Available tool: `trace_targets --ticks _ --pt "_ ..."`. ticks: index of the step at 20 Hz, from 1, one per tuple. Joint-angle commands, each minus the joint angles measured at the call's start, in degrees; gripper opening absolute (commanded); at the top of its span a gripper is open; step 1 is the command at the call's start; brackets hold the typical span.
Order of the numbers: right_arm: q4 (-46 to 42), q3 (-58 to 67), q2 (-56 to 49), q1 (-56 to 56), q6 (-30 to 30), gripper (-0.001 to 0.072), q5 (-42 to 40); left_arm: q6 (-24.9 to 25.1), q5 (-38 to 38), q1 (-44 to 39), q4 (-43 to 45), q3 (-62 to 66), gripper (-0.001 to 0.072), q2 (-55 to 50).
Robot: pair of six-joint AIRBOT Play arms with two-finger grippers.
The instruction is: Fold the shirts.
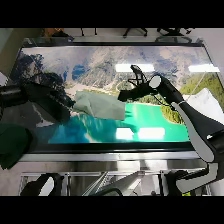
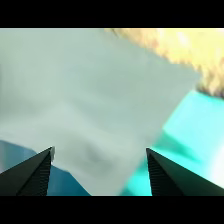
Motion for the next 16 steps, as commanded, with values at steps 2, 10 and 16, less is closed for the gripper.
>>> trace_targets --ticks 2,10,16 --pt "1.46 -1.77 -5.77 -2.45 3.93 0.0645 5.16 0.09 1.97 0.22 0.04 -3.10 0.0015 2.36" --pt "17.62 -1.75 -11.45 -2.43 -5.81 0.0636 1.57 0.09 -1.33 0.22 -0.09 -3.06 0.0015 -0.90" --pt "33.62 -1.25 -10.93 -3.21 -19.91 0.0016 0.92 0.09 -0.98 0.22 -0.07 -3.06 0.0015 -0.98"
